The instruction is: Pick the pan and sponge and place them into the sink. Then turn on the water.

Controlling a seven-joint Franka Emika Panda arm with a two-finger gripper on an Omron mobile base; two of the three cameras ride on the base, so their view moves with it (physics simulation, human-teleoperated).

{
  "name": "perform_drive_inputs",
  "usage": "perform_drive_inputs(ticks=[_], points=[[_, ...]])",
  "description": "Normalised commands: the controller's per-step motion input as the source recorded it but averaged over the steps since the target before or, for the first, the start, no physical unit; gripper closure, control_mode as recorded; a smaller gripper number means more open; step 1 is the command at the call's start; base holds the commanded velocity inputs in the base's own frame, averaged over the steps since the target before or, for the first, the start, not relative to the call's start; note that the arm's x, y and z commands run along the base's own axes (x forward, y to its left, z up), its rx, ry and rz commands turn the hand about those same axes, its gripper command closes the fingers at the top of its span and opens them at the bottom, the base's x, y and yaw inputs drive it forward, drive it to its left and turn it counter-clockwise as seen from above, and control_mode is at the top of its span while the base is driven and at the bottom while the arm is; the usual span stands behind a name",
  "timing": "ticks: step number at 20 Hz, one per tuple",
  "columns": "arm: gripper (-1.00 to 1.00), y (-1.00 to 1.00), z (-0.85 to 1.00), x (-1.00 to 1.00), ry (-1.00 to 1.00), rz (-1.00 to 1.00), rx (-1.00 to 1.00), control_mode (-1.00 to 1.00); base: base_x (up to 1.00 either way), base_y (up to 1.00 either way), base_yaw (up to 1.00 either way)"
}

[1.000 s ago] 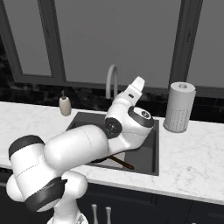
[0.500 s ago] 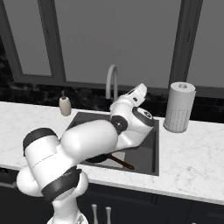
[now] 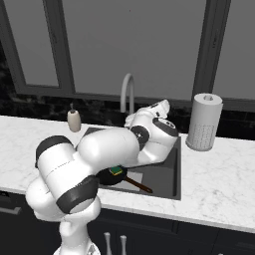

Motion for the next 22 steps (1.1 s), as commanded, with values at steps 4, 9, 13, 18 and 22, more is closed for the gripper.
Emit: perform_drive_inputs(ticks=[4,9,13,18,22], points=[[-1.0,-0.48,-0.36,0.32,0.08,0.25,0.1,-1.0,0.0,0.0,0.0],[-1.0,-0.63,-0.4,0.22,0.03,0.26,0.14,-1.0,0.0,0.0,0.0],[-1.0,-0.67,-0.29,0.12,0.0,0.26,0.17,-1.0,0.0,0.0,0.0],[-1.0,-0.73,-0.22,0.01,-0.04,0.26,0.26,-1.0,0.0,0.0,0.0],[-1.0,-0.59,-0.21,-0.06,-0.12,0.25,0.17,-1.0,0.0,0.0,0.0]])
